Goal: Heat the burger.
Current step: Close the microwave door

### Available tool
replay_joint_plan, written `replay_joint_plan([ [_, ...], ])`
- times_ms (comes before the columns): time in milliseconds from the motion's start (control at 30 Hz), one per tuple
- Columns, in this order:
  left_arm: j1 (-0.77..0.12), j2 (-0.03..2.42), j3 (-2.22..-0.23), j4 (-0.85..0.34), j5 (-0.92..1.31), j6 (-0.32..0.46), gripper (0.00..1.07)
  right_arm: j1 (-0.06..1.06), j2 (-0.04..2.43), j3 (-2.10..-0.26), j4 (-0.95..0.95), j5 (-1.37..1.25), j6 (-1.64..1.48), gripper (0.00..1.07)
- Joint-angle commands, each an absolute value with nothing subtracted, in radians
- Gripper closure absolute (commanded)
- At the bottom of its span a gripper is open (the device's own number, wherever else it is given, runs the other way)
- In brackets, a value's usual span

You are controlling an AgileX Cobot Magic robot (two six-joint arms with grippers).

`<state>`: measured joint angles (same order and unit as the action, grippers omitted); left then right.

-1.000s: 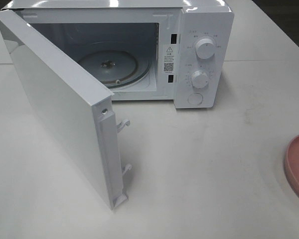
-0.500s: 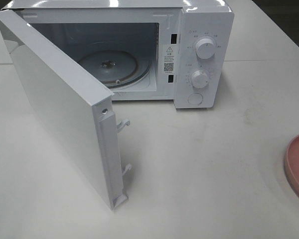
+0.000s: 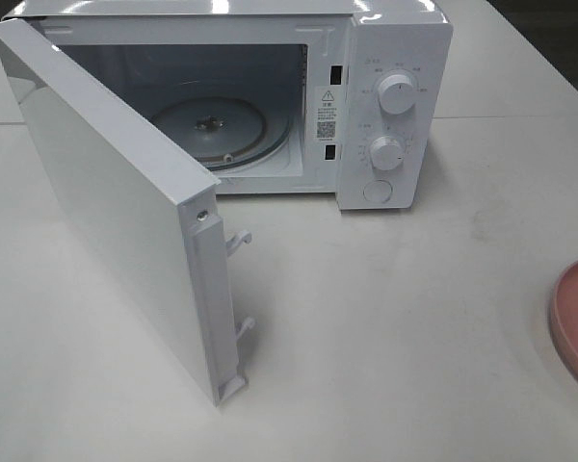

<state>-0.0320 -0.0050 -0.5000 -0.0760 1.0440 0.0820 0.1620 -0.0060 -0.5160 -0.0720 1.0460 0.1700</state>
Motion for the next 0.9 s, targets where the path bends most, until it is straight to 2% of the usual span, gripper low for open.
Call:
replay_joint_plan([
  [33,-0.029,-0.027,-0.498,-0.080,1.035,0.082,0.07,0.157,-0.032,-0.515,-0.070,1.037,0.158,0.35],
  [900,-0.029,-0.027,-0.498,-0.080,1.035,0.082,0.07,0.157,-0.032,-0.515,-0.070,1.037,0.158,0.35],
])
